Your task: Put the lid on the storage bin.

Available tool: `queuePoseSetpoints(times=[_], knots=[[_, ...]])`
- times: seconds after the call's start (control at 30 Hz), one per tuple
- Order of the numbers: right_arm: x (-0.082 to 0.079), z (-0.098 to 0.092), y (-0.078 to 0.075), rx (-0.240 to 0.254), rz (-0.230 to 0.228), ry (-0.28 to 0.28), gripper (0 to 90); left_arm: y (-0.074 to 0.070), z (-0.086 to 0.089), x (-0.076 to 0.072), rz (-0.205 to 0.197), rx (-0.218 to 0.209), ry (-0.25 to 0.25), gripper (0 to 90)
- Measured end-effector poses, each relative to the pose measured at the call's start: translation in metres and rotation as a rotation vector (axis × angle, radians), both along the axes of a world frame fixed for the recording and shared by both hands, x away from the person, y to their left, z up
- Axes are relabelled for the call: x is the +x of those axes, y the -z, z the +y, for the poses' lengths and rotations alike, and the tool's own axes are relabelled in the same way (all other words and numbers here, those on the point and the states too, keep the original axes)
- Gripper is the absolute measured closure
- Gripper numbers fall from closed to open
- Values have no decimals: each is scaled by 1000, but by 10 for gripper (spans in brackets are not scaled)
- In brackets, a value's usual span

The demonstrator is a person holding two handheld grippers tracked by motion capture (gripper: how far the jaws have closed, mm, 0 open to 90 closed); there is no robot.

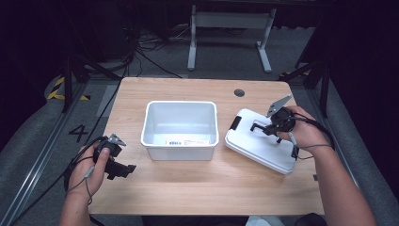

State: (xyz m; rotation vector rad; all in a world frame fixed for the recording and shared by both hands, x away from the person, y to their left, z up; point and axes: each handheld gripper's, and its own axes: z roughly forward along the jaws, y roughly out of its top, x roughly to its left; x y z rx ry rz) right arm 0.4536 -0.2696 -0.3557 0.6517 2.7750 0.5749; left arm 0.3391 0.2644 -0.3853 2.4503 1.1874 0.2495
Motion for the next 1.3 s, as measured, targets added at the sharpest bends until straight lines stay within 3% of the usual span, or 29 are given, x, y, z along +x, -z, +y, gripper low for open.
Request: queuePoseSetpoints(times=[0.67, 0.83, 1.3], knots=[[-5, -6, -55, 23, -65, -12, 843, -5, 3, 8, 19, -40, -14, 172], [-5, -2, -68, 29, -83, -35, 843, -3, 3, 10, 40, -41, -16, 170], [-3, 24, -95, 44, -114, -119, 843, -3, 5, 8, 39, -42, -20, 171]])
